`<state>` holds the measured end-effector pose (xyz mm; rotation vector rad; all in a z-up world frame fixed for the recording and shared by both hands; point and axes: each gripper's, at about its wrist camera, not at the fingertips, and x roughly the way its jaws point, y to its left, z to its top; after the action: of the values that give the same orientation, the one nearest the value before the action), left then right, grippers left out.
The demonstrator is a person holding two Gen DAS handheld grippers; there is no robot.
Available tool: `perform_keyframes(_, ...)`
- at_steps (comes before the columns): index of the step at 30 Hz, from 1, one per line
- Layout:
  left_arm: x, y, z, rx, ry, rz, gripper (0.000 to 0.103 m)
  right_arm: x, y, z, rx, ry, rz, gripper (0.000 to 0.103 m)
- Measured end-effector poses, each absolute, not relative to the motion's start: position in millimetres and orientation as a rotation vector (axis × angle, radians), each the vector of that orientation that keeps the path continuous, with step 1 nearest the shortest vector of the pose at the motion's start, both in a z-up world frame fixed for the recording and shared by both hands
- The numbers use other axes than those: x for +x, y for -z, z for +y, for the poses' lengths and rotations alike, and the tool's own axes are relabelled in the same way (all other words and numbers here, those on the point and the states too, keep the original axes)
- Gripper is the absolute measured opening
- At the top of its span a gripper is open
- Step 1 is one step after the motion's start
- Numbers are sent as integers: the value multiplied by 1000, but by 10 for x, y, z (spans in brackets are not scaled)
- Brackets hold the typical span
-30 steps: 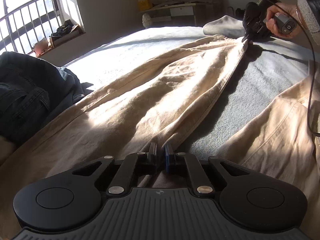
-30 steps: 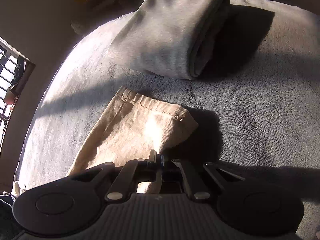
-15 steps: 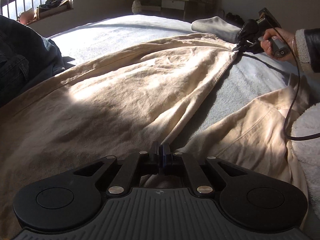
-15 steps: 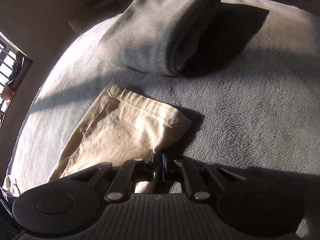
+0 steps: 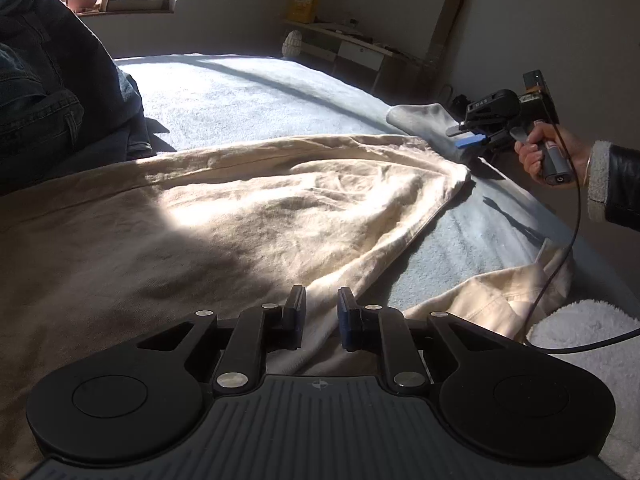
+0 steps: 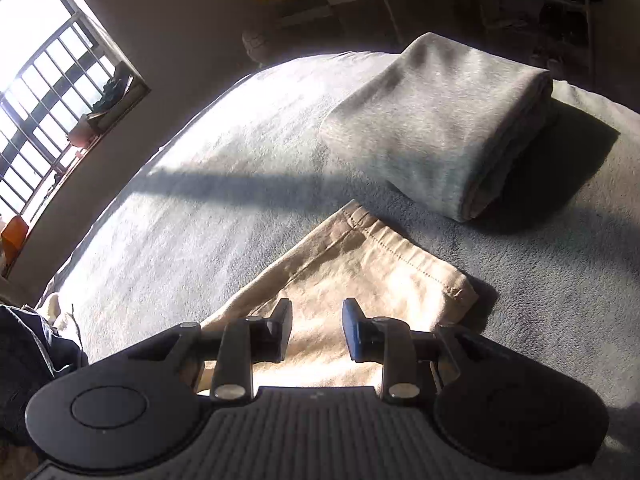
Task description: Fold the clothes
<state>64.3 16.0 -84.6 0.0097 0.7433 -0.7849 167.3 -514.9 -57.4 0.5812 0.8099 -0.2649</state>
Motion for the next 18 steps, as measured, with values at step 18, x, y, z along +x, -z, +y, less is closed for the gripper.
perform_keyframes(18,707,1166,130,106,690,786,17,3108,981,-4507,339,181,906,23)
